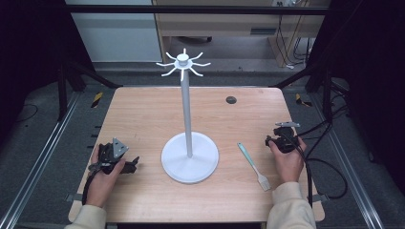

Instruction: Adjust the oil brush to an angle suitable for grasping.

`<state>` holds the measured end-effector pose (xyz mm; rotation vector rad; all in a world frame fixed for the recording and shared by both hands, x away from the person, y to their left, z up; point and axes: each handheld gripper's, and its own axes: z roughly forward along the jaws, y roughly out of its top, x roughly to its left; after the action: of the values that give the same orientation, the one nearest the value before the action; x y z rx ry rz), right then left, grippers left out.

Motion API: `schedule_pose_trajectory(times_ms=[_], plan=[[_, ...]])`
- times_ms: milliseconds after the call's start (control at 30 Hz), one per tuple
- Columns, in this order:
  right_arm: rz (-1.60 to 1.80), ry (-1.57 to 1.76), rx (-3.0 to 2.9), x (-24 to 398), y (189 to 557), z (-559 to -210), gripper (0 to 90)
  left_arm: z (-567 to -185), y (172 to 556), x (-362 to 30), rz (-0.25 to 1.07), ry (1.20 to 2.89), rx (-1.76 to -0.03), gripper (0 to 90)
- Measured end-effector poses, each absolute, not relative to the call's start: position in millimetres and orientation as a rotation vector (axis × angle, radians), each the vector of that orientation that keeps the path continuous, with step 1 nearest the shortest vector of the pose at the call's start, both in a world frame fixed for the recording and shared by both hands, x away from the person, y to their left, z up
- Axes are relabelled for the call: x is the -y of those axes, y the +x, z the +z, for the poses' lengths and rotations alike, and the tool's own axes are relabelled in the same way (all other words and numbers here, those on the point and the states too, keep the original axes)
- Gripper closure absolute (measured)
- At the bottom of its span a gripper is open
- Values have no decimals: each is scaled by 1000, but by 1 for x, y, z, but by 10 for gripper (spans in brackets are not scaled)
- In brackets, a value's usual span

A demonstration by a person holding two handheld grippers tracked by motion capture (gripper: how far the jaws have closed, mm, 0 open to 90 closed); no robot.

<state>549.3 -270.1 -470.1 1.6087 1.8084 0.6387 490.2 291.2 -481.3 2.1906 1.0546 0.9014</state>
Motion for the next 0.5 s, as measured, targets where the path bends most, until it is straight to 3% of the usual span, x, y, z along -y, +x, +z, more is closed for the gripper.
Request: schedule_pose_trajectory(times_ms=[500], plan=[[619, 1515, -1932, 239, 544, -474, 513, -481, 490, -292, 903, 2195, -1050, 32]])
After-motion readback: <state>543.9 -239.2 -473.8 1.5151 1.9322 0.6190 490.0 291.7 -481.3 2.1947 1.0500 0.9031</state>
